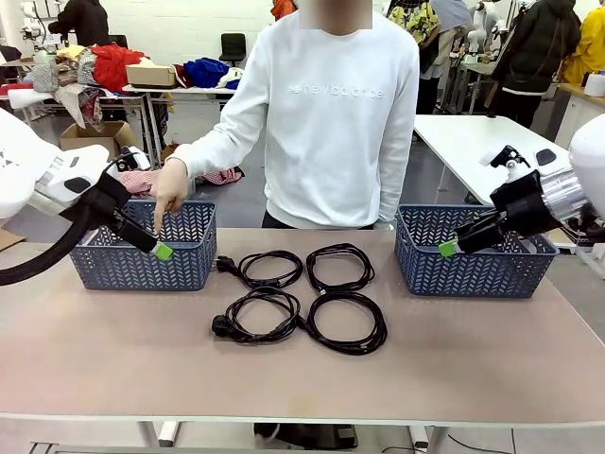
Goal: Organize the cables according to human instructions.
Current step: Pick up a bundle of cables and place it in the basket indicated by the human.
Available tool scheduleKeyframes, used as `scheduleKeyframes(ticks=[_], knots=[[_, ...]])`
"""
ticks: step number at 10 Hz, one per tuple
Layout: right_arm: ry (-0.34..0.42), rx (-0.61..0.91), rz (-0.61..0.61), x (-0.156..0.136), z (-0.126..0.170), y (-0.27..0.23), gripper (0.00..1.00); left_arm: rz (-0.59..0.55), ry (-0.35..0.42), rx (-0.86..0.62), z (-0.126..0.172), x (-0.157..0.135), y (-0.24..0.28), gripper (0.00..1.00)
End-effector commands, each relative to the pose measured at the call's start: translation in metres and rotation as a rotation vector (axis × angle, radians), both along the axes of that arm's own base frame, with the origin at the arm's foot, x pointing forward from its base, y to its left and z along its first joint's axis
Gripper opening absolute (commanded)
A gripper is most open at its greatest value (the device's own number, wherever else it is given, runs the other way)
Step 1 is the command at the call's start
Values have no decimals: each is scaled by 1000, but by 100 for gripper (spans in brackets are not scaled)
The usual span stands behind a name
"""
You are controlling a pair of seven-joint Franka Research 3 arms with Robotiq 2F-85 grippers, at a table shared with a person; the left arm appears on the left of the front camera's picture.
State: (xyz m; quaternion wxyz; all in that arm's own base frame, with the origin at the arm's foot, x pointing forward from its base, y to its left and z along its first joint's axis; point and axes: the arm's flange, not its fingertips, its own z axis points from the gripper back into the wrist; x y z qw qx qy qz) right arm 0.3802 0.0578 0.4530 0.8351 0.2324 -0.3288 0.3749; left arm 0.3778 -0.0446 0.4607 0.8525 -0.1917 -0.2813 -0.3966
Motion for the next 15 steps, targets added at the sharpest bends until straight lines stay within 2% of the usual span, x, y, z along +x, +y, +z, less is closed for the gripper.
scheduleKeyframes(ticks=[1, 5, 10, 15], knots=[[-26, 10, 24, 6, -3, -1, 100, -19, -11, -19, -5, 0, 2, 100], [-26, 10, 24, 6, -3, -1, 100, 0, 0, 0, 0, 0, 0, 100], [-26, 10, 24, 6, -3, -1, 100, -329, 21, 202, -7, 17, -93, 100], [-26, 10, 24, 6, -3, -1, 100, -596, 39, 373, -56, 12, -174, 100]])
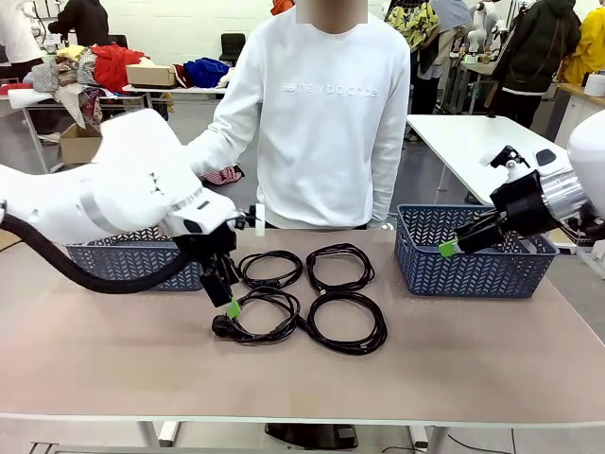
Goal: Organize the cables according to human instructions.
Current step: Pick up a bundle of cables and place it in the basket indicated by the human.
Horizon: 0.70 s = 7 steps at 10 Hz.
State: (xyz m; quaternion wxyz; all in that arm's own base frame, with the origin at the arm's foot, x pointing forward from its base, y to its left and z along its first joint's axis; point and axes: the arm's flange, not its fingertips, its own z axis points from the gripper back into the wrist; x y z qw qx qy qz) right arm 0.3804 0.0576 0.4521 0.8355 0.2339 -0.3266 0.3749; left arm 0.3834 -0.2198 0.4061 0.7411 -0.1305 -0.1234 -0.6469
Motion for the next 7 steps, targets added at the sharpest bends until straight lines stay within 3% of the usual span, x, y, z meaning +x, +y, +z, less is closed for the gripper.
scheduleKeyframes(ticks=[1, 5, 7], knots=[[-31, 9, 22, 6, -2, -1, 100, -68, -26, 46, -11, 5, -7, 100], [-31, 9, 22, 6, -2, -1, 100, -81, -56, 67, -29, 2, -14, 100], [-31, 9, 22, 6, -2, -1, 100, -72, -21, 65, -27, -2, -22, 100]])
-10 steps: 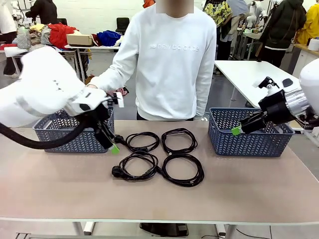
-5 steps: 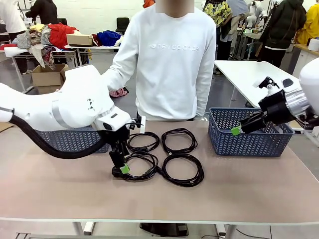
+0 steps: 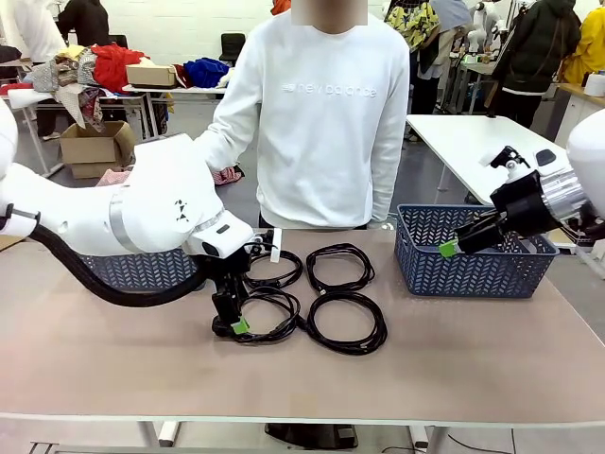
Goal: Organize the cables according to human instructions.
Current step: Pick up a bundle of cables and place it in the basket indicated by the human.
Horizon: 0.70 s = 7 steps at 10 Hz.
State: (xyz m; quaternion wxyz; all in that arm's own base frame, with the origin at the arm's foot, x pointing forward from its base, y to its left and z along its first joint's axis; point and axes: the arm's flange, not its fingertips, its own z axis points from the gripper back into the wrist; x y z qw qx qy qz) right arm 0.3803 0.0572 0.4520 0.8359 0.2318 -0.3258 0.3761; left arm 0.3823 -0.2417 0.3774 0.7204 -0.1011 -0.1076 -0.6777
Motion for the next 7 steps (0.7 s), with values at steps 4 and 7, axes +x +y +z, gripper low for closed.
scheduleKeyframes(ticks=[4, 7], knots=[[-30, 14, 22, 6, -2, -1, 100, -2, 7, -1, 2, -1, 0, 100], [-30, 14, 22, 6, -2, -1, 100, -24, -21, 36, -15, 5, -8, 100]])
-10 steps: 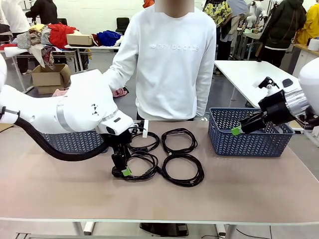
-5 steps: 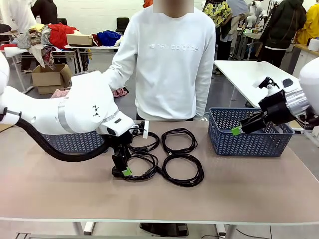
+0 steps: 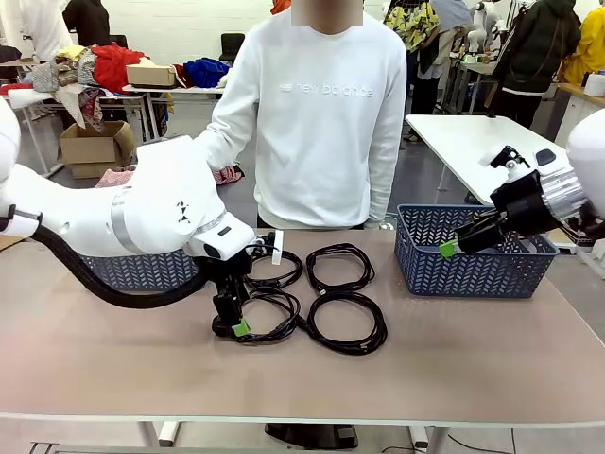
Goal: Organize the cables according to human instructions.
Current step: Pick up a bundle of cables and place it in the basket indicated by the human.
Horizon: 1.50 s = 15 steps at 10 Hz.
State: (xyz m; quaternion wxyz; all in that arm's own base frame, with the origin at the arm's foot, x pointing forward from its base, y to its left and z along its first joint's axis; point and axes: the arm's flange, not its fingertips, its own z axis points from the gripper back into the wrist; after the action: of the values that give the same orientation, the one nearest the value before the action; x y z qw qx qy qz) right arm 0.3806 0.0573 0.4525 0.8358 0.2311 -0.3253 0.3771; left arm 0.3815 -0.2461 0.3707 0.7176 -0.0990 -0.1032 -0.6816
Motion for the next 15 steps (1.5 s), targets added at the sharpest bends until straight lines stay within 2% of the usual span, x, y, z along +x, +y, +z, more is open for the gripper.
scheduleKeyframes(ticks=[1, 6, 15], knots=[[-30, 17, 20, 6, -3, -1, 100, -28, -29, 41, -15, 9, -7, 100], [-30, 17, 20, 6, -3, -1, 100, -76, -21, 101, -44, 21, -23, 100], [-30, 17, 20, 6, -3, -1, 100, -103, 13, 169, -58, 31, -38, 100]])
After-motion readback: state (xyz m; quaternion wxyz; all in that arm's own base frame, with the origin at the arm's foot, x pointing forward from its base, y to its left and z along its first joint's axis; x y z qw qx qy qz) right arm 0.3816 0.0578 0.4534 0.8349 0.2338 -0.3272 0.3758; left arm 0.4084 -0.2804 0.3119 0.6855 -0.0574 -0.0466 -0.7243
